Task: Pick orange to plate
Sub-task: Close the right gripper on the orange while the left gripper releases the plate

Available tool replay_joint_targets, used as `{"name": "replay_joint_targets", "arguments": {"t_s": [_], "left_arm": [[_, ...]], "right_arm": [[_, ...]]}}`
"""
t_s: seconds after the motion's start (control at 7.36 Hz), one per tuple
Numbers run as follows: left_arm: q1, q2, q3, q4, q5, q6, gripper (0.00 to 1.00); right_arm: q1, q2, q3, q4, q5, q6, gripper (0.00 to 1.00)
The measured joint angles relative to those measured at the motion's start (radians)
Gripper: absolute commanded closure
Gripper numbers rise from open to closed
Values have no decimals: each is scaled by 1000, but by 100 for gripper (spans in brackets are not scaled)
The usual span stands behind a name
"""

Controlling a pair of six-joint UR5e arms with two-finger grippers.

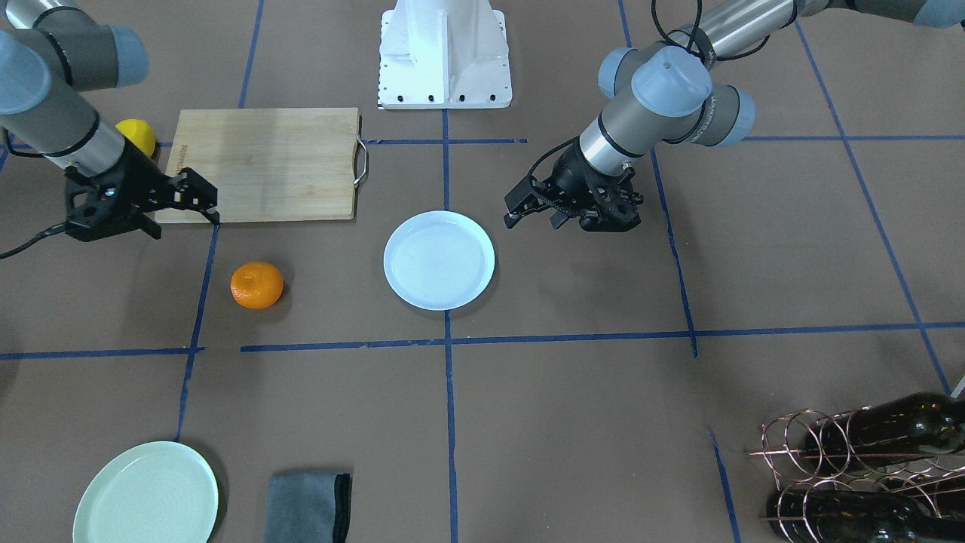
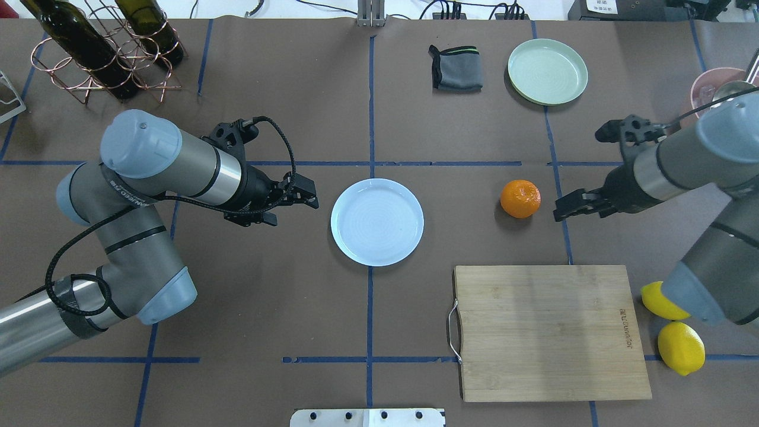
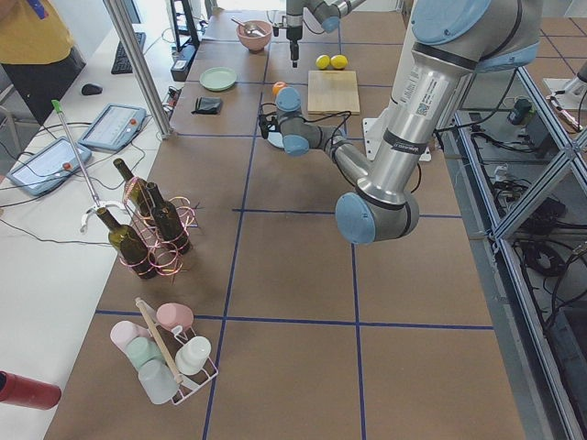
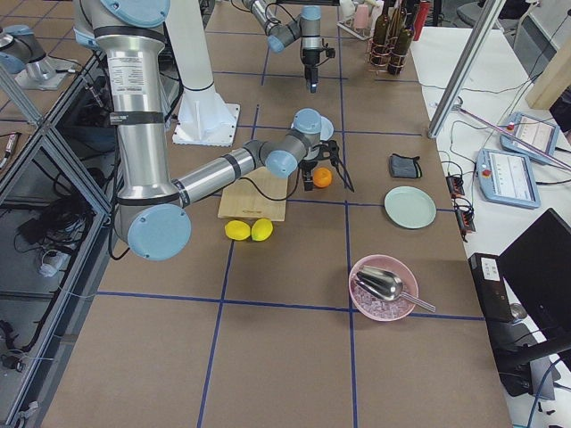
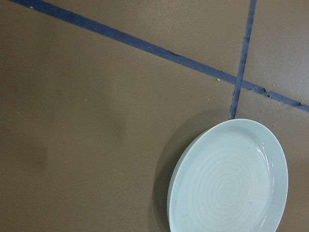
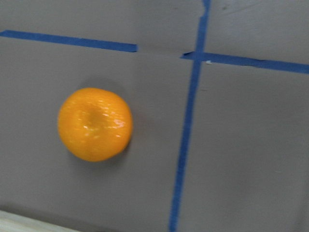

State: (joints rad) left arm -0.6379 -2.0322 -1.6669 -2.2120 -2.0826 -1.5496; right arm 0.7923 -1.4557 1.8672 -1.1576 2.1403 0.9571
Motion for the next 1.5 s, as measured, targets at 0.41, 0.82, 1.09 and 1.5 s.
{"name": "replay_joint_targets", "arguments": {"t_s": [0.41, 0.82, 1.09, 1.5], "left_arm": [[-2, 8, -8, 0, 5, -3, 2], [-2, 9, -14, 0, 6, -8, 1], [-3, 10, -18, 1, 6, -9, 1], [-7, 32, -46, 2, 4, -10, 1]], "right_arm": [[-63, 145, -126, 31, -157, 88, 0], [-78, 174, -190, 37, -209, 82, 0], [-91, 178, -210, 41, -232, 81, 0], [-100, 189, -233, 42, -239, 80, 28]]}}
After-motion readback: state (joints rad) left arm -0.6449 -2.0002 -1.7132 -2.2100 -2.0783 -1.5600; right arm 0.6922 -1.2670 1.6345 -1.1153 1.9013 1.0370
